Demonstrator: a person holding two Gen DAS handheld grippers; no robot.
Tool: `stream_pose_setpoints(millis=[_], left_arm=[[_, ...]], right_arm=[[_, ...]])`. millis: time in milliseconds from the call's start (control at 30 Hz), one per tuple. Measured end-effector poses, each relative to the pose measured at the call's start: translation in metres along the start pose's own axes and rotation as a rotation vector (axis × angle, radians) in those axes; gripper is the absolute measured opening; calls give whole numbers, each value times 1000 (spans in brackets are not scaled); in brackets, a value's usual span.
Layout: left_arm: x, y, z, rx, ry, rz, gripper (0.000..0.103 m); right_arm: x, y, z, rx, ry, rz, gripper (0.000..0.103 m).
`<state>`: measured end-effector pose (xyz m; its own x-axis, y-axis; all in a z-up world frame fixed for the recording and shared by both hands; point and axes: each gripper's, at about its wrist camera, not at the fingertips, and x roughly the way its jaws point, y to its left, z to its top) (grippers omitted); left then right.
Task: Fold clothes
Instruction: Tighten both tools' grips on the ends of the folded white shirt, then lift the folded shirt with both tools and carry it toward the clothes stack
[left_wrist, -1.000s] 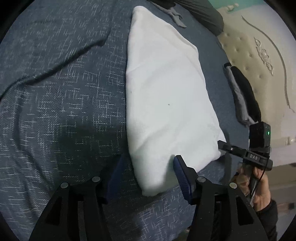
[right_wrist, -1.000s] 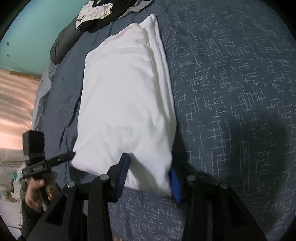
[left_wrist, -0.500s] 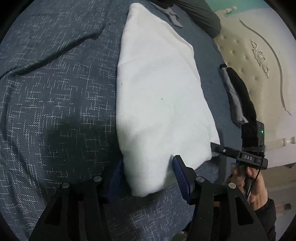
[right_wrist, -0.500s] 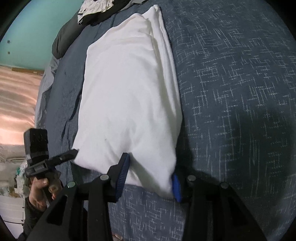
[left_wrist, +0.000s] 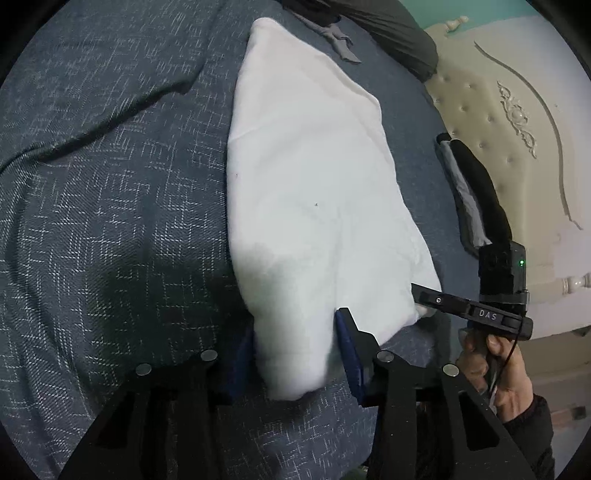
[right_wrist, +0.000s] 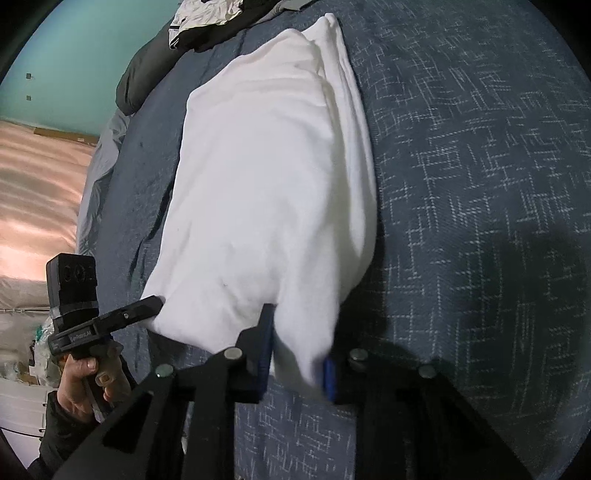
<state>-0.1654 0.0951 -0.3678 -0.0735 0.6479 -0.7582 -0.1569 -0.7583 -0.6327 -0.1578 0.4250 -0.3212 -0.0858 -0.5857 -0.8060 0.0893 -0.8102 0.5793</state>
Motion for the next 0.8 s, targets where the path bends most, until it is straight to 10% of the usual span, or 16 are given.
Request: stream_pose_setpoints(millis=[367, 800], left_arm=[[6, 2, 3, -3, -9, -21, 45], [-71, -62, 32, 141, -142, -103, 34]], right_arm=[[1, 2, 5, 7, -8, 18, 16], [-90, 41, 33, -95, -222, 141, 12]])
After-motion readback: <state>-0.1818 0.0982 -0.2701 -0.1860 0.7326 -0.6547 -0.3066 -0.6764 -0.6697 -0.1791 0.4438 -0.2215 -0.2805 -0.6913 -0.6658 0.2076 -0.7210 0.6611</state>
